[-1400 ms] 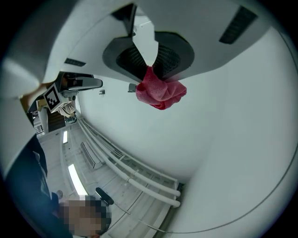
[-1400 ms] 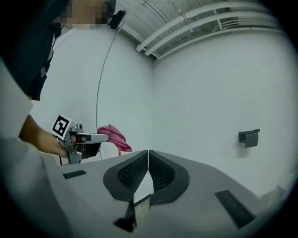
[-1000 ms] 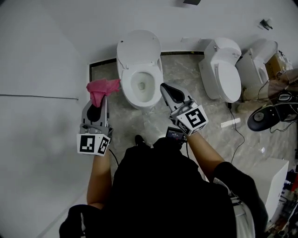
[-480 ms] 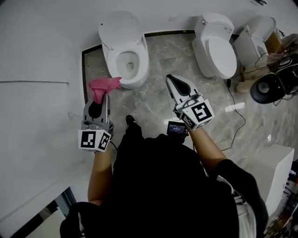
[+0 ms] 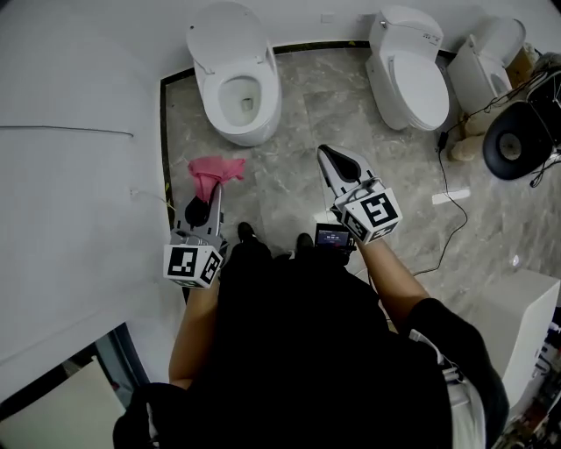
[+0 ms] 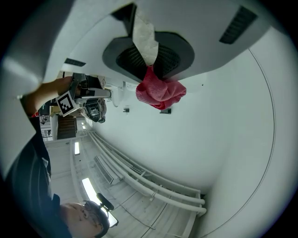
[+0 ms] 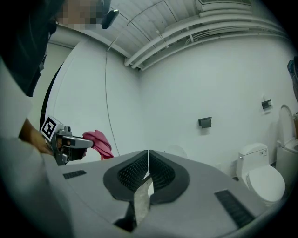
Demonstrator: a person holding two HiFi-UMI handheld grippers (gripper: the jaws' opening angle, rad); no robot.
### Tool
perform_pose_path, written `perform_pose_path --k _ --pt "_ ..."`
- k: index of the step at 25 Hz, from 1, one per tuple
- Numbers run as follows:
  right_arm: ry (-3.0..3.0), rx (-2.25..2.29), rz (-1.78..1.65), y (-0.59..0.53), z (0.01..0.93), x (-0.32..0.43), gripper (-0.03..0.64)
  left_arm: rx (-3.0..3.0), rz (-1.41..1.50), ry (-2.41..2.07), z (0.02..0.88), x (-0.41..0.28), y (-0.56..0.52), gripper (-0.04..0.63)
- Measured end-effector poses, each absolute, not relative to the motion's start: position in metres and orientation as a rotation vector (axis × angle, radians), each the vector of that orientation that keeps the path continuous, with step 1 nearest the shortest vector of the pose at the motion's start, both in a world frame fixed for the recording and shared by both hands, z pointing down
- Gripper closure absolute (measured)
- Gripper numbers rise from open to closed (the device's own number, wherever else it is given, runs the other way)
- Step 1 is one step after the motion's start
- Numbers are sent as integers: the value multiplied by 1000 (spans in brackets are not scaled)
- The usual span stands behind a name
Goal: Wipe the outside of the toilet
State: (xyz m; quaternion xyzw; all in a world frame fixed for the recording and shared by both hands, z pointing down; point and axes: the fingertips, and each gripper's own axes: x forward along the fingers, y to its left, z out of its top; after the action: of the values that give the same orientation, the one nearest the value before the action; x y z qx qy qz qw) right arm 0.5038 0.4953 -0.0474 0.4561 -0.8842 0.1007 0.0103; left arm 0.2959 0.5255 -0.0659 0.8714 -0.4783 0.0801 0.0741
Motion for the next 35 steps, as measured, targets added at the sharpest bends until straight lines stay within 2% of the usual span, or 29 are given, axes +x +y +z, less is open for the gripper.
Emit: perform_pose_path --k 15,22,35 --pt "-2686 1501 301 516 -49 413 583 2640 206 -1365 -50 216 529 538" --pt "-2654 1534 297 520 -51 401 584 2628 179 -1313 -50 196 534 538" --pt "-2648 1550 299 533 -58 415 584 2676 169 -1219 -62 222 541 538"
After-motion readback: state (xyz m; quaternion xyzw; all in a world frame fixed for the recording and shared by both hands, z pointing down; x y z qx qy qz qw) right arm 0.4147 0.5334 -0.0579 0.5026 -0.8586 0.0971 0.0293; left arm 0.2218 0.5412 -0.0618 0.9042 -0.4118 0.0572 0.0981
